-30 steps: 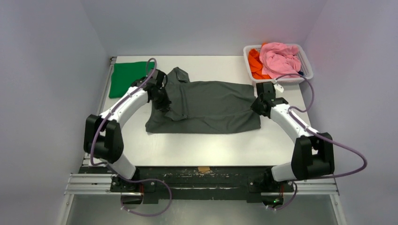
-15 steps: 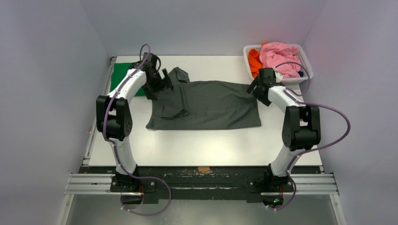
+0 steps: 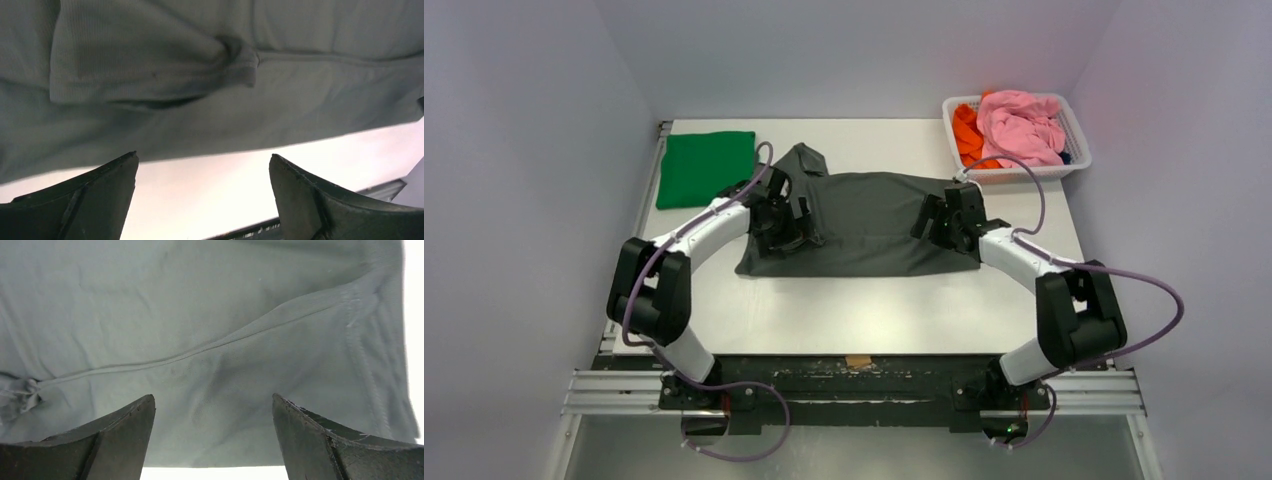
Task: Fold and stack the t-shirts
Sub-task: Fold the flattened tshirt in 1/3 of the way
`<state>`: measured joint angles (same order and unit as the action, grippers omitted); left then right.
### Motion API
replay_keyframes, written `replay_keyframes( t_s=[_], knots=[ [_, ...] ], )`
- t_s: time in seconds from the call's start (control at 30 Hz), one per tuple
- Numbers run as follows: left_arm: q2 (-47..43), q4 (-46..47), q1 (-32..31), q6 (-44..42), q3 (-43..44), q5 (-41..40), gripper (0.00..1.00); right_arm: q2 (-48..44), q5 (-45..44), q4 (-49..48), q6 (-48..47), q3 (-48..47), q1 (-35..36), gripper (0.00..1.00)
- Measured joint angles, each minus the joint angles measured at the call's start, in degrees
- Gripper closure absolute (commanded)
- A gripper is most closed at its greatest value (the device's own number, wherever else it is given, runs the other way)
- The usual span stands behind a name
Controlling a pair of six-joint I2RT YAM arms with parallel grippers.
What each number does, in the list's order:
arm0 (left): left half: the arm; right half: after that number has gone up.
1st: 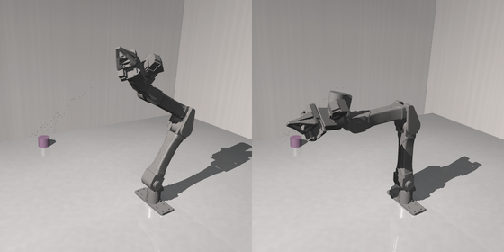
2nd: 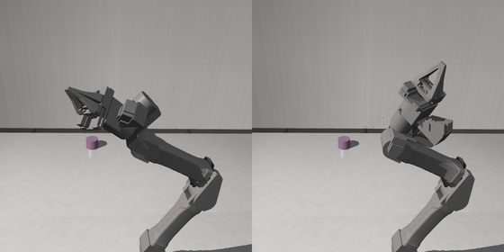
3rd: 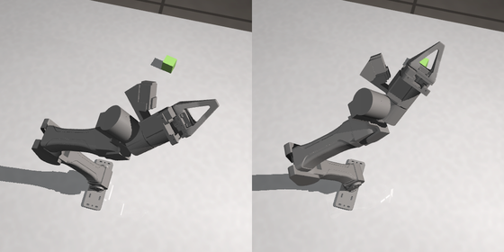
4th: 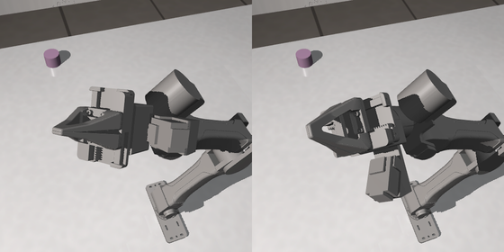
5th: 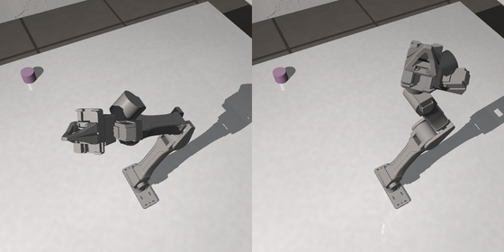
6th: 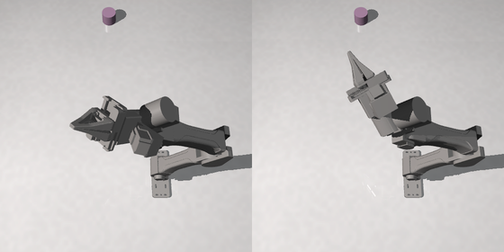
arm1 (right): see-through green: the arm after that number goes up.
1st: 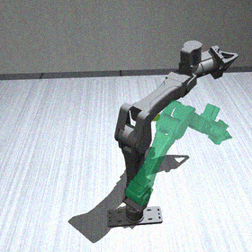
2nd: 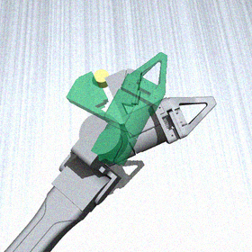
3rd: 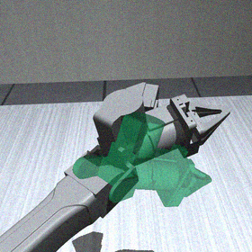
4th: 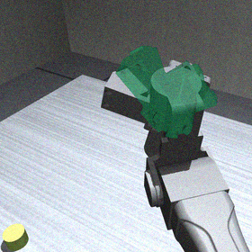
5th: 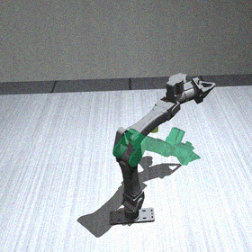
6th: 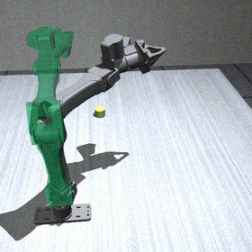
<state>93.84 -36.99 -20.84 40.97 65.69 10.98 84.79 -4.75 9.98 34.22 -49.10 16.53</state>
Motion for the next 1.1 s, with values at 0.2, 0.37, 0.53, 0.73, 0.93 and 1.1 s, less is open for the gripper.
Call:
replay_keyframes(
  t_s=[0.2, 0.37, 0.53, 0.73, 0.93, 1.1],
  knots=[
    [6.45, 5.77, -0.11, 2.97, 0.7, -1.75, 0.01, 5.46, 4.98, -4.76, -0.66, 2.6, 0.35, 0.17],
    [10.84, 6.05, -0.7, 4.5, 3.41, -4.22, 0.01, 5.92, 5.6, -6.64, -0.85, 3.06, 0.33, 0.18],
    [13.27, 5.79, -0.72, 4.72, 7.26, -7.61, 0.0, 5.97, 5.55, -7.08, -0.85, 3.17, 0.35, 0.17],
    [19.56, 5.2, -0.72, 3.8, 15.82, -11.41, 0.0, 5.99, 5.53, -7.06, -0.87, 3.17, 0.33, 0.17],
    [28.04, 4.48, -0.66, 0.92, 30.8, -14.84, 0.0, 5.99, 5.11, -7.02, -0.85, 3.17, 0.35, 0.17],
    [30.93, 3.02, -0.55, -2.69, 42.21, -16.22, 0.0, 5.97, 4.57, -6.99, -0.85, 3.17, 0.35, 0.17]
  ],
)
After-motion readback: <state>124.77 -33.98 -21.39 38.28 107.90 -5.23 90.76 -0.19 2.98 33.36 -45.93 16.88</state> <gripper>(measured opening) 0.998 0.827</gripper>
